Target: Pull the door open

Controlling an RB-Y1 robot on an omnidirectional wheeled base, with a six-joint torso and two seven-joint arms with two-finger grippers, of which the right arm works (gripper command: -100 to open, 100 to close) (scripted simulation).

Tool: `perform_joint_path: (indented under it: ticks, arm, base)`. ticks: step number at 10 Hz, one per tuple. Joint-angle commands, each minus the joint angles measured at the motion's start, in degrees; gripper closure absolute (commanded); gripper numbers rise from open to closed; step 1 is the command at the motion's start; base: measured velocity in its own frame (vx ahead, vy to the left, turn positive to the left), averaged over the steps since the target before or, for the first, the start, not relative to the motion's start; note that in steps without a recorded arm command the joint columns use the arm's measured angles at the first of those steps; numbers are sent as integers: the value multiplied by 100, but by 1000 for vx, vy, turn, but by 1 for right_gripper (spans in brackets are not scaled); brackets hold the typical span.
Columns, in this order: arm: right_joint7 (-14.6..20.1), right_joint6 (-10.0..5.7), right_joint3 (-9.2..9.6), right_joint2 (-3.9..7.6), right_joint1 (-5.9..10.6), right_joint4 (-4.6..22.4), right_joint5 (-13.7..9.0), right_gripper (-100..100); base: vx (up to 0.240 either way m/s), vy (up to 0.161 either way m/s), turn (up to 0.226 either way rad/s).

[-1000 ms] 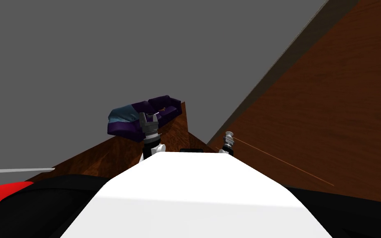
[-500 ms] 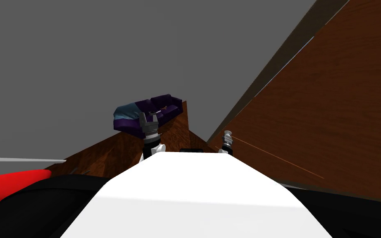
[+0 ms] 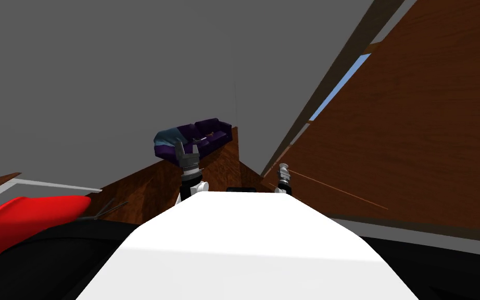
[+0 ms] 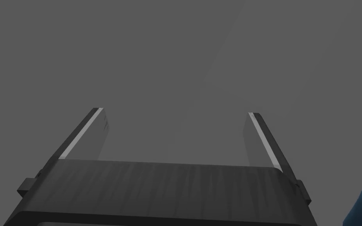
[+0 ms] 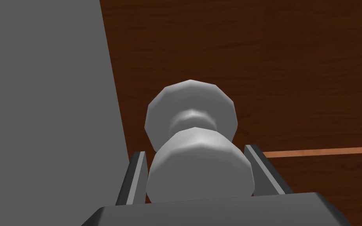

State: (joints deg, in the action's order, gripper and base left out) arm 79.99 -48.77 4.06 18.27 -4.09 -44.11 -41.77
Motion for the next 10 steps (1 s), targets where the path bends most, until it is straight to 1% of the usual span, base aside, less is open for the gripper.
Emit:
perform_joint_path:
  ticks: [1,2,3,6,7,10]
  arm:
    - [70,25,112,16,-1,-64,61,100]
    - [36,22,66,12,-12,-53,36,100]
    - [107,30,182,40,-54,-93,92,100]
    - [256,1,393,134,-120,-185,196,100]
    - [338,-15,509,186,-157,-236,253,100]
    - [499,-46,736,287,-228,-336,365,100]
  base:
    - [-244,-8,57]
    - [-104,4,21]
    - [-162,-6,72]
    - [-225,-6,71]
    - [-225,-9,88]
    - [-255,-9,72]
